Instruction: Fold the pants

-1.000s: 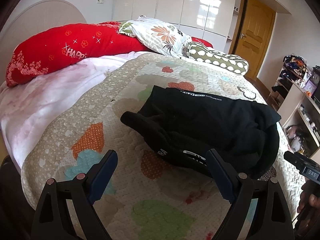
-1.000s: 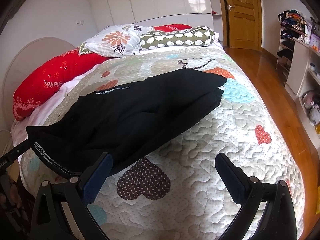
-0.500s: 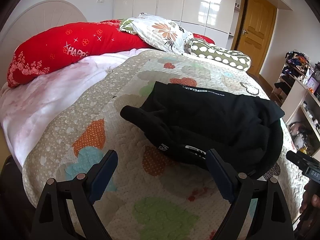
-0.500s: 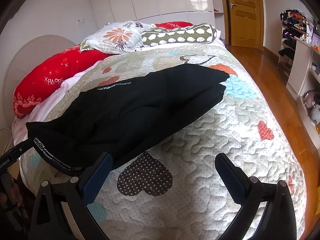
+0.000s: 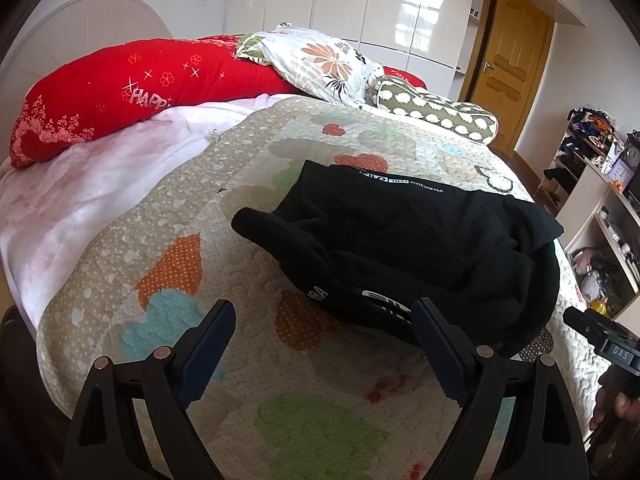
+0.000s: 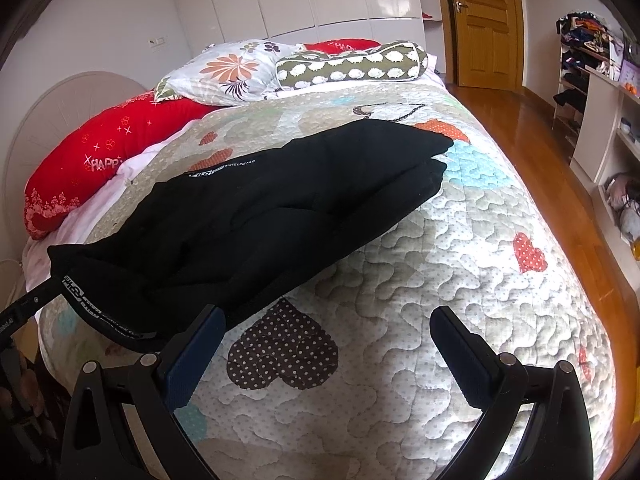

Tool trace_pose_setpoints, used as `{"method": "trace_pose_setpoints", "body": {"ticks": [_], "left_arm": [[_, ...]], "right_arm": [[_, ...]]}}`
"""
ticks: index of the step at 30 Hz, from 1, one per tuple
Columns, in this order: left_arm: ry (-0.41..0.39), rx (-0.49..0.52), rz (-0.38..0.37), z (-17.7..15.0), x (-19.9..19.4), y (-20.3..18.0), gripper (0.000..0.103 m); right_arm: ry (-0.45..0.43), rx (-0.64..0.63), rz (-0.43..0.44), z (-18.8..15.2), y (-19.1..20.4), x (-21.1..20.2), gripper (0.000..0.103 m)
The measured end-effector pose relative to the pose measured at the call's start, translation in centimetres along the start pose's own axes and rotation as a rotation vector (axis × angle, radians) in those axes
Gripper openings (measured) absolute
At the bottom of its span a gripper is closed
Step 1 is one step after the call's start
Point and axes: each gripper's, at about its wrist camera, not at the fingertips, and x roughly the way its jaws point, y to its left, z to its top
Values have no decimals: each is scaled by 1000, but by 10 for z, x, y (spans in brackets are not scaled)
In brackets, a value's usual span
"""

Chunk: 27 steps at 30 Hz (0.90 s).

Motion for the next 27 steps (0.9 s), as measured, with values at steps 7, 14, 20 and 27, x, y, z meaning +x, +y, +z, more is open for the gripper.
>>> {"method": "trace_pose_setpoints", "body": {"ticks": [7, 14, 20, 27], "left_arm": [[-2, 10, 9, 0, 2, -4, 89], [2, 7, 1, 0, 3, -4, 89], [7, 2, 2, -1, 5, -4, 89], [11, -11, 2, 0, 7, -2, 89]], "right_arm": [[10, -3, -4, -2, -1, 2, 103], [11, 6, -3, -3, -4, 2, 103], [22, 15, -4, -4, -6, 5, 103], [34, 7, -2, -5, -3, 8, 103]]}}
